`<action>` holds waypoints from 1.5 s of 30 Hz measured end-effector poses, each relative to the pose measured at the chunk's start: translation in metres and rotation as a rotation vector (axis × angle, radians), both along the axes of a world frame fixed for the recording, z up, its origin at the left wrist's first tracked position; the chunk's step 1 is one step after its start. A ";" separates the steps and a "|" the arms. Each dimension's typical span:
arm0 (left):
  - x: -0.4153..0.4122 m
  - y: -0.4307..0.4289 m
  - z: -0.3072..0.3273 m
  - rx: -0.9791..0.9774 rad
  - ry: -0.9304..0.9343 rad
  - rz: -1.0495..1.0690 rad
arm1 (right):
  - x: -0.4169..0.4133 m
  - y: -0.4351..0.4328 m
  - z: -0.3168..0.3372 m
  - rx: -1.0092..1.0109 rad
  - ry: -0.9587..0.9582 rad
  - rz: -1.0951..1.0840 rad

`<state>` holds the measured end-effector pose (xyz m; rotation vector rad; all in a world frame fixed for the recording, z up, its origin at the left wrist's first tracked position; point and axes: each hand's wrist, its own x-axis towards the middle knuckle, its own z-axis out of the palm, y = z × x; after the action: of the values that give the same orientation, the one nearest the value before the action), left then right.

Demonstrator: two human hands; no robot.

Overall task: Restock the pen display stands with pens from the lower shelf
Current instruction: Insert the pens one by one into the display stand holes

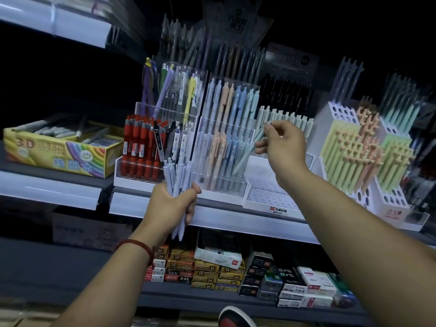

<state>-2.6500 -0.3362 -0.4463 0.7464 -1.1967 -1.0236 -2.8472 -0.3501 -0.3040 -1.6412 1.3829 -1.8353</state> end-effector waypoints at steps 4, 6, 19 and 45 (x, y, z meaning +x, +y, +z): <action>0.005 -0.003 -0.001 -0.014 0.023 0.032 | 0.001 -0.008 -0.004 -0.039 0.121 -0.061; 0.006 -0.003 -0.002 -0.016 0.013 0.030 | 0.002 -0.013 -0.006 -0.034 0.178 -0.092; 0.005 -0.005 -0.005 -0.013 -0.020 -0.015 | 0.008 -0.034 -0.019 0.152 0.541 -0.123; 0.005 0.016 -0.004 0.035 0.015 -0.610 | 0.036 0.022 -0.023 0.652 0.241 0.831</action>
<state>-2.6451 -0.3199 -0.4505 0.3975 -1.4339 -1.5473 -2.8116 -0.3279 -0.3275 -1.7017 0.9733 -0.6529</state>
